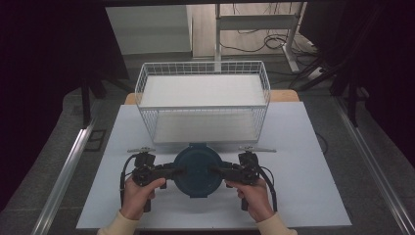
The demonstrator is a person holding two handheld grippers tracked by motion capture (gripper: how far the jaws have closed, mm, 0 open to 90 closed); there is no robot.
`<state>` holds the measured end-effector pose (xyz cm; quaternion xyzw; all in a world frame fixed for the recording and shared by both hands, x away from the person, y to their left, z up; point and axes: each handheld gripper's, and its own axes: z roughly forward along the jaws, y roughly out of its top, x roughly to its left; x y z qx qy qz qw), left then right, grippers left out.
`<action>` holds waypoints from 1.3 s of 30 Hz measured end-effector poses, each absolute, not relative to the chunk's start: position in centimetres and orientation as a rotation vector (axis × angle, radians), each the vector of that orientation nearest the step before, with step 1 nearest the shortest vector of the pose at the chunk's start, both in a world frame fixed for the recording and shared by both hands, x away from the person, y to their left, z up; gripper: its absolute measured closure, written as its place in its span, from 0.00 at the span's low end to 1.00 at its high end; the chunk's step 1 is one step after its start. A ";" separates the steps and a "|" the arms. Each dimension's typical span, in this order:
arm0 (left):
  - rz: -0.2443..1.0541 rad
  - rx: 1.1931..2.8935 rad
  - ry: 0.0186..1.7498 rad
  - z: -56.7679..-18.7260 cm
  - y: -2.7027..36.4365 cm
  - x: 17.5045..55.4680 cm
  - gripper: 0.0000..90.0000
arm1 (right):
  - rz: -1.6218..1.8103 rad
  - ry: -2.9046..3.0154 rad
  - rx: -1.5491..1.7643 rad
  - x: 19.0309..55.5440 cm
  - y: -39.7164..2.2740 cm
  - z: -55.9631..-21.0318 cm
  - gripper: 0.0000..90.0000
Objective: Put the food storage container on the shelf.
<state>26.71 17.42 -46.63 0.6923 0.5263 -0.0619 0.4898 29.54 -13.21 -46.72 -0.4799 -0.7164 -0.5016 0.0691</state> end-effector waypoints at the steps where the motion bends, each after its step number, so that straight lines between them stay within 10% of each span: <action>1: -0.148 1.683 1.276 -46.6 17.4 26.7 0.43 | -1.511 -2.159 -1.444 29.5 -13.2 -46.7 0.39; 39: -0.085 1.657 1.170 -37.6 17.6 30.6 0.44 | -1.620 -2.292 -1.379 33.0 -13.1 -36.4 0.40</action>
